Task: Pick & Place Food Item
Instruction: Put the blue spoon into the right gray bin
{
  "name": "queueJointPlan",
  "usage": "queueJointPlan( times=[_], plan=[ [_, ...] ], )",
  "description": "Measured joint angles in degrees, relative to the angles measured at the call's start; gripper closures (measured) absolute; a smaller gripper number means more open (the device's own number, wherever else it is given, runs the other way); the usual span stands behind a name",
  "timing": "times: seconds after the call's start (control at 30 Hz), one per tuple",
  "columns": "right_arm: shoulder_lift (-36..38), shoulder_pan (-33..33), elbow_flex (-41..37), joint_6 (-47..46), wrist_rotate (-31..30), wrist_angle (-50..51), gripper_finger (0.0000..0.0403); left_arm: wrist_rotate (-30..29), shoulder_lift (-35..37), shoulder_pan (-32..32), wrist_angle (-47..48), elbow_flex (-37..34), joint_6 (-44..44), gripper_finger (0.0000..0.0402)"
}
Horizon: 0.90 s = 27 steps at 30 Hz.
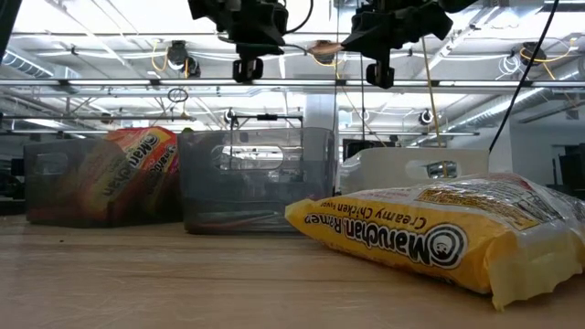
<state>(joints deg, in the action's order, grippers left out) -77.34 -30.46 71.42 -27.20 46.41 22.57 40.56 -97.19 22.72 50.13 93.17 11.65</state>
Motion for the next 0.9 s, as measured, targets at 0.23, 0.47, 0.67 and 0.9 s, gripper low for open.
queueJointPlan(
  times=[0.23, 0.47, 0.67, 0.9],
  plan=[
    [0.0, 0.0, 0.0, 0.1, 0.0, -0.1, 0.0403, 0.0, 0.0, 0.0, 0.1, 0.0, -4.0, 0.0393],
    [0.0, 0.0, 0.0, 0.9, 0.1, -0.1, 0.0400, -0.1, 0.0, 0.0, 0.1, 0.0, -5.5, 0.0388],
    [0.0, 0.0, 0.1, 0.4, 0.3, -1.0, 0.0365, -0.3, 0.0, 0.0, 0.2, 0.0, -6.8, 0.0386],
    [0.0, -0.3, 0.1, -1.3, -2.8, -3.5, 0.0286, -0.2, 0.0, 0.0, 1.9, 0.0, -6.9, 0.0389]
  ],
)
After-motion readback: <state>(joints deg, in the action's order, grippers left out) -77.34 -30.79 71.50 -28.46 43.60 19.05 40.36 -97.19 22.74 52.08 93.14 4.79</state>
